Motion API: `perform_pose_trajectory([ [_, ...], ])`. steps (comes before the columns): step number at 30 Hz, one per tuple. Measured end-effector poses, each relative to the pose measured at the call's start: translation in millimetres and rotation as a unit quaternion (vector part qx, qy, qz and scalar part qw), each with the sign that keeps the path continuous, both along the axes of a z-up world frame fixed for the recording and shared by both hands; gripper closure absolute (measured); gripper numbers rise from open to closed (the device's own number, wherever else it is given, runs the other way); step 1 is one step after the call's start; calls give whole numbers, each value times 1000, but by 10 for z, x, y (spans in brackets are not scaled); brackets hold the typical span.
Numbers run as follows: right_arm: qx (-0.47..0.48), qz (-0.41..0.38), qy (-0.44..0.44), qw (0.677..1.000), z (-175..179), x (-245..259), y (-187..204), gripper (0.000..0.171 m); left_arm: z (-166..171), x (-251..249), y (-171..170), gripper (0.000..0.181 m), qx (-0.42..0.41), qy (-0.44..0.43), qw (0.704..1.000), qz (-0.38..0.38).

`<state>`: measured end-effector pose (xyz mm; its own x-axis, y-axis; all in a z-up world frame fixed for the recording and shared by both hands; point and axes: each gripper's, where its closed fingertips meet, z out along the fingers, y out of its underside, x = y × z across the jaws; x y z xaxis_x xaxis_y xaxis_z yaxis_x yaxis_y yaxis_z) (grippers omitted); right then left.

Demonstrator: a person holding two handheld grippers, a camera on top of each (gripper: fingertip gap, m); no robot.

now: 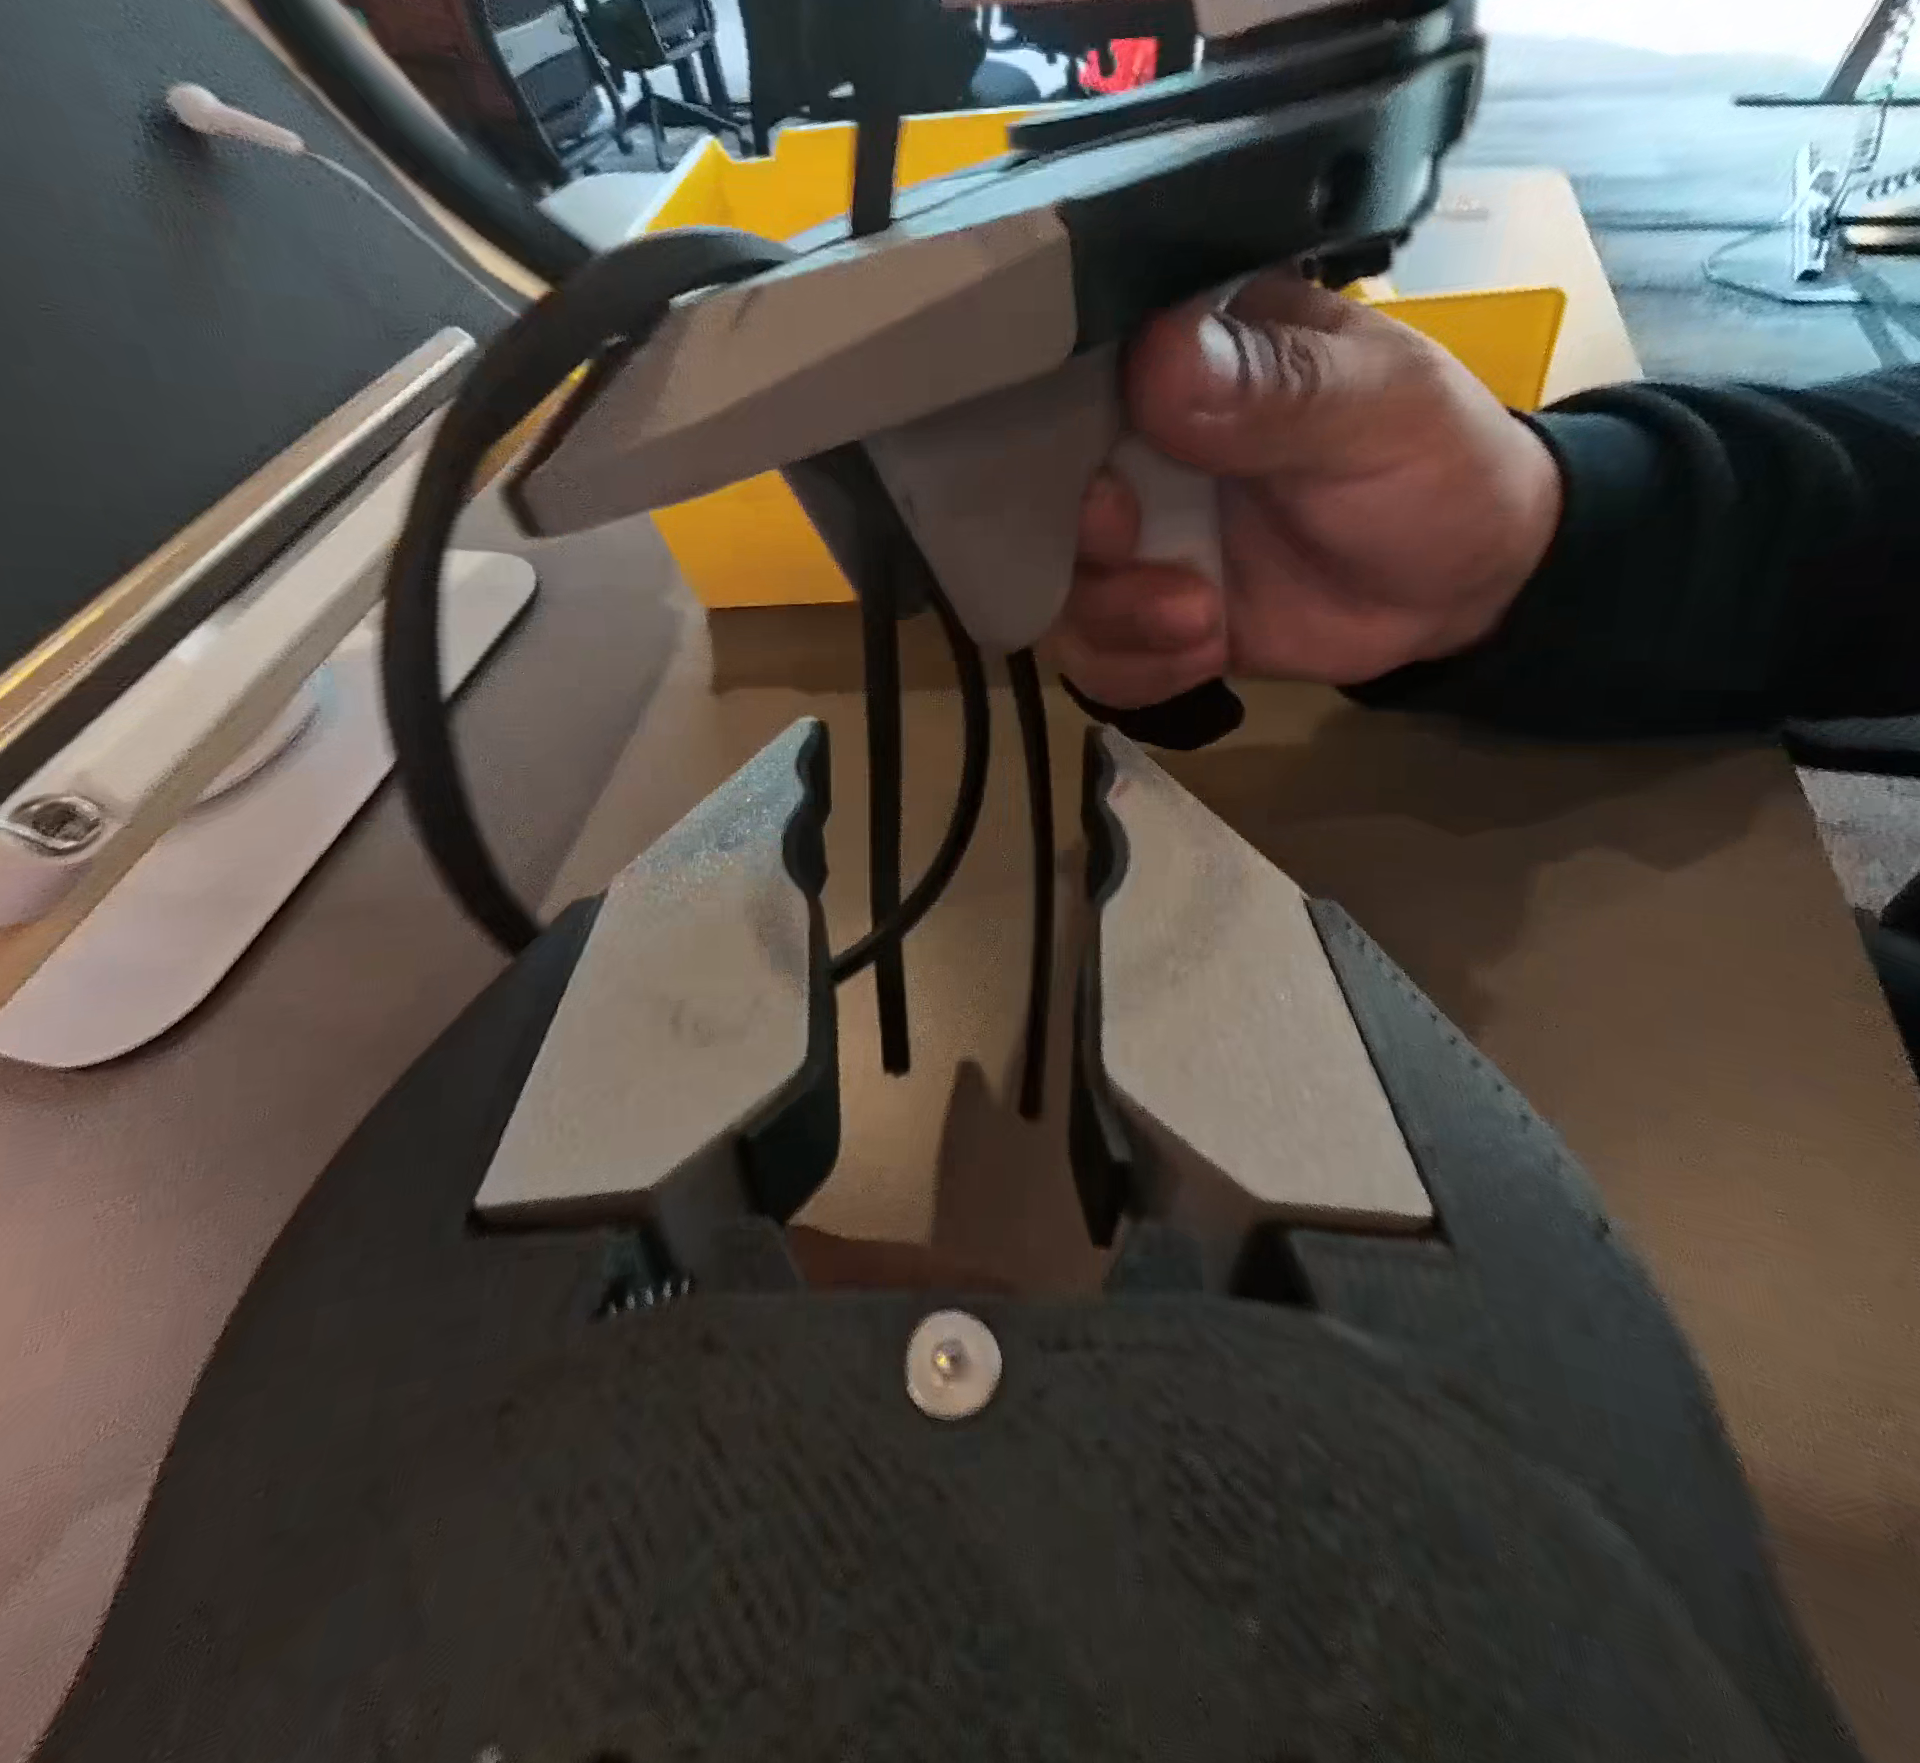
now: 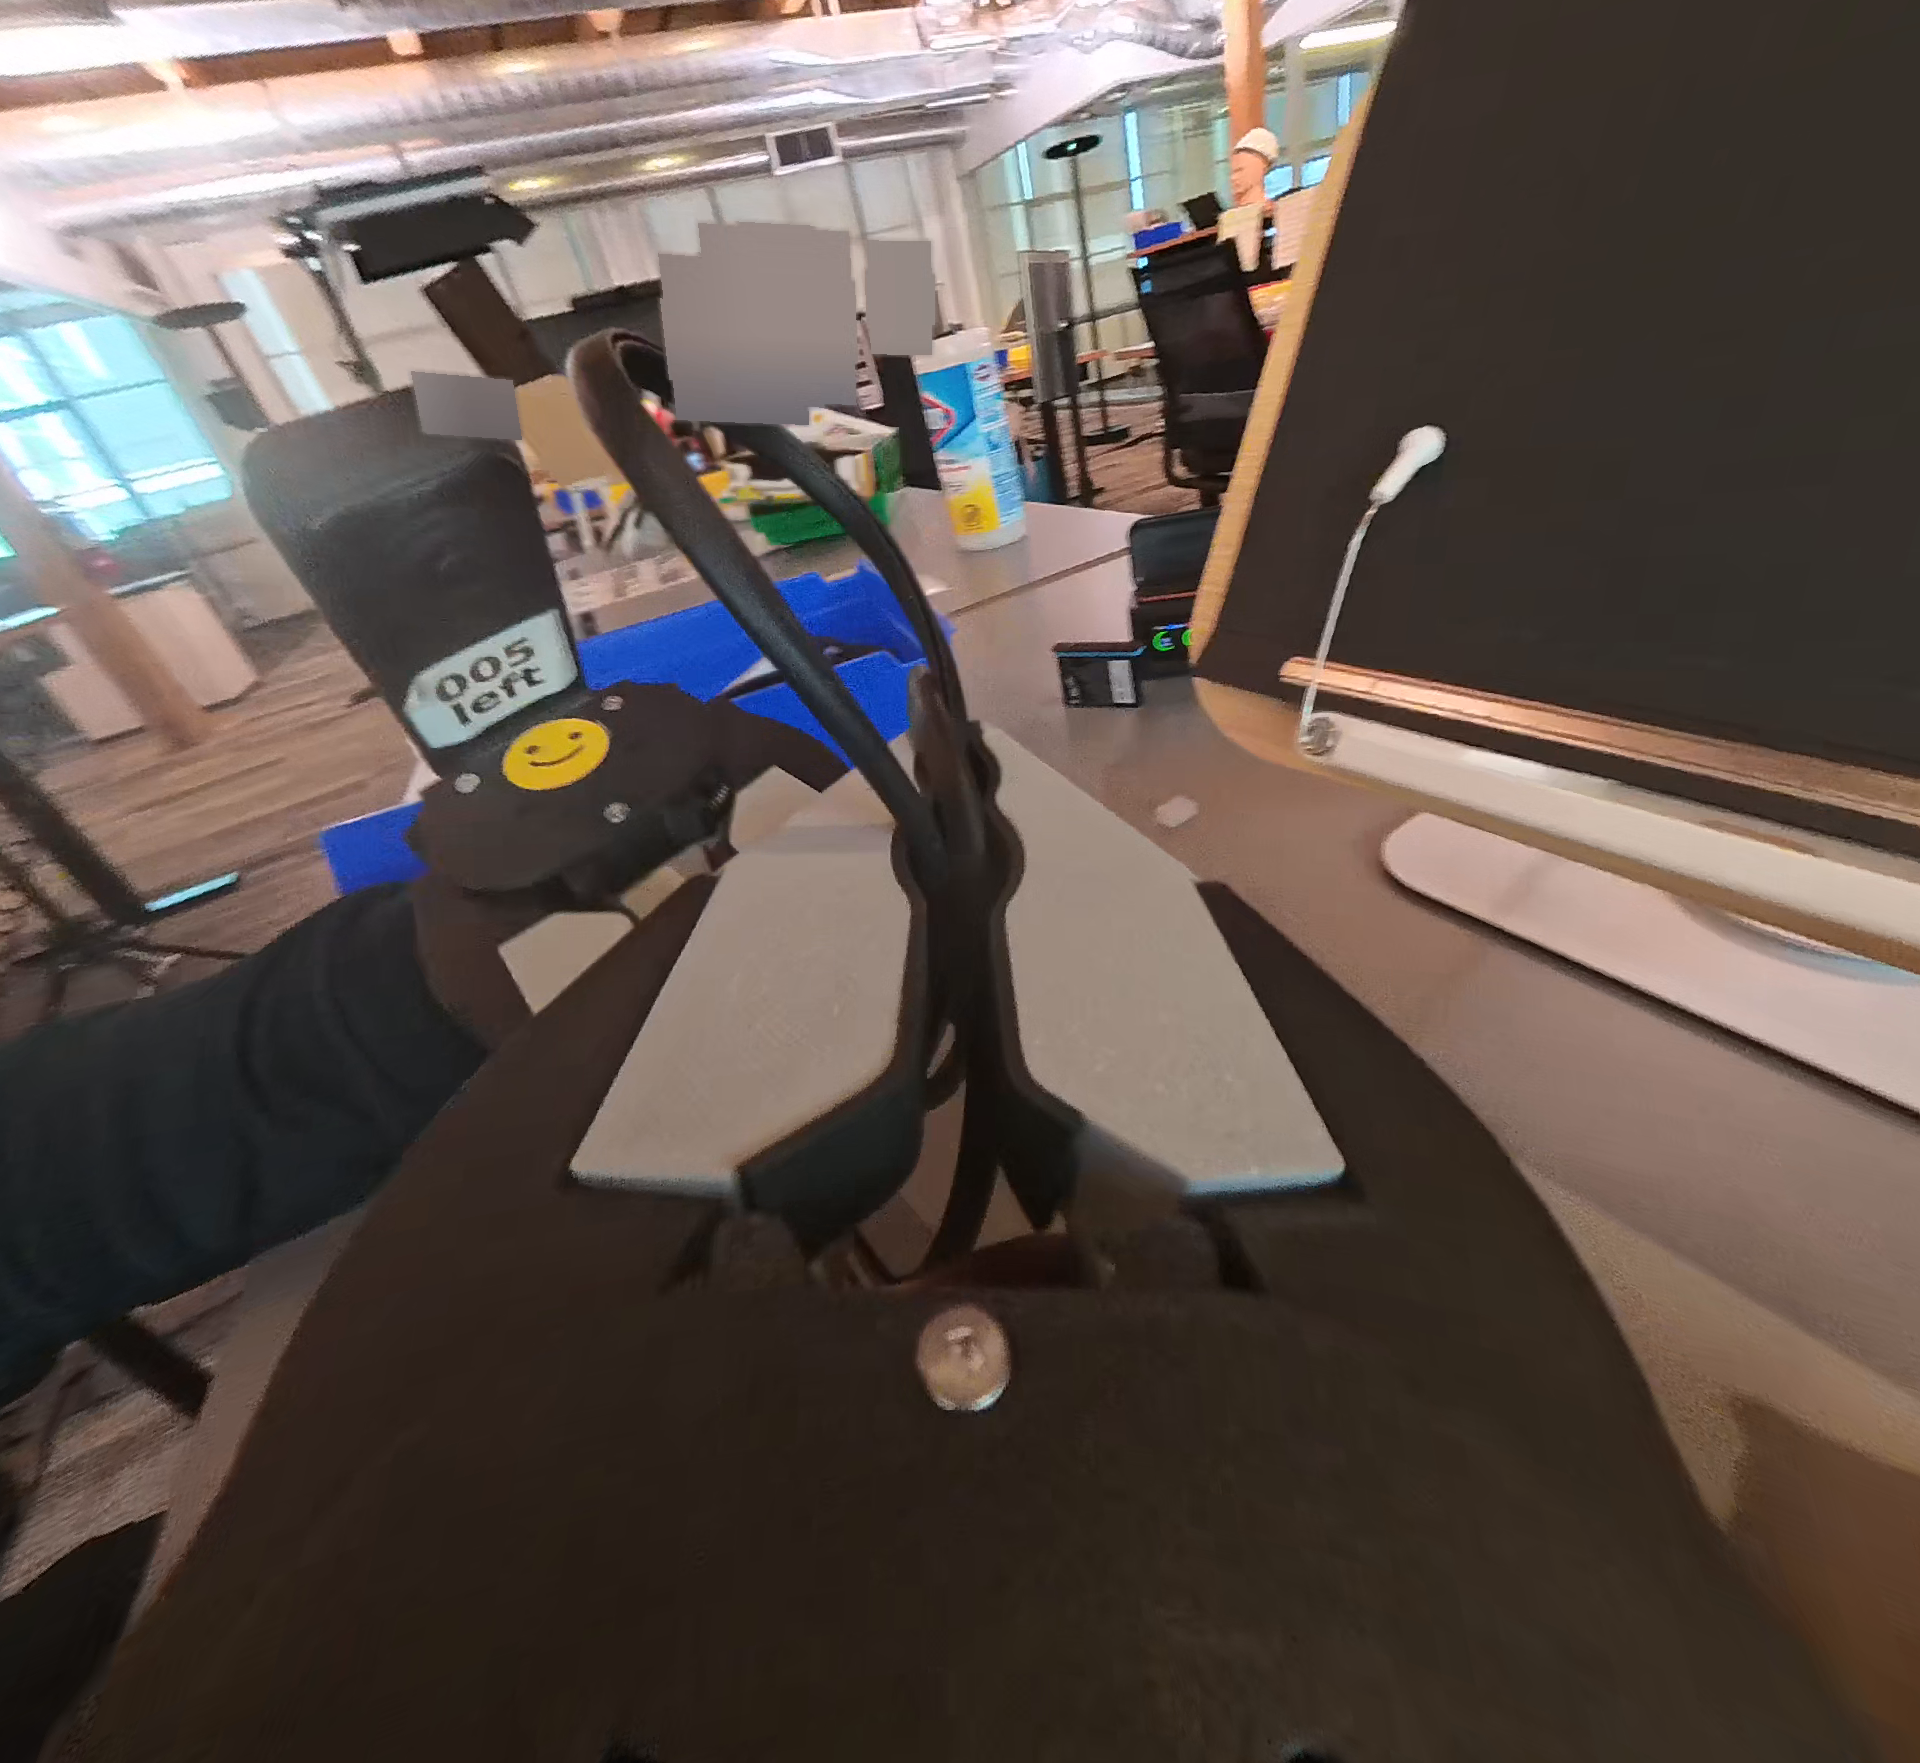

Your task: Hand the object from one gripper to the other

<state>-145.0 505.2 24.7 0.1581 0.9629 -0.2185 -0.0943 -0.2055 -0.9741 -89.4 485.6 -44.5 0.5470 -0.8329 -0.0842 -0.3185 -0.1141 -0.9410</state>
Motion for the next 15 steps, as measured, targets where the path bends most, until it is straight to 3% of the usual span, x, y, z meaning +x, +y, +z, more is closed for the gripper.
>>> perform_pose_trajectory([
  [4,-15,21,6,1000,2,-51,-66,171,-91,121,-35,140,10,25,1000,-13],
  [7,8,14,-14,1000,-21,-50,-66,171,-88,107,-13,176,26,36,999,-5],
  [10,38,-25,-36,998,-24,23,43,169,-37,-35,79,177,14,22,999,26],
  [11,42,-42,-44,997,-33,52,98,164,-6,-84,101,177,11,11,999,33],
  [13,38,-50,-55,997,-65,74,144,135,51,-193,181,177,0,-17,998,59],
  [15,24,-42,-50,998,-76,71,142,121,107,-335,297,177,-7,-49,994,99],
])
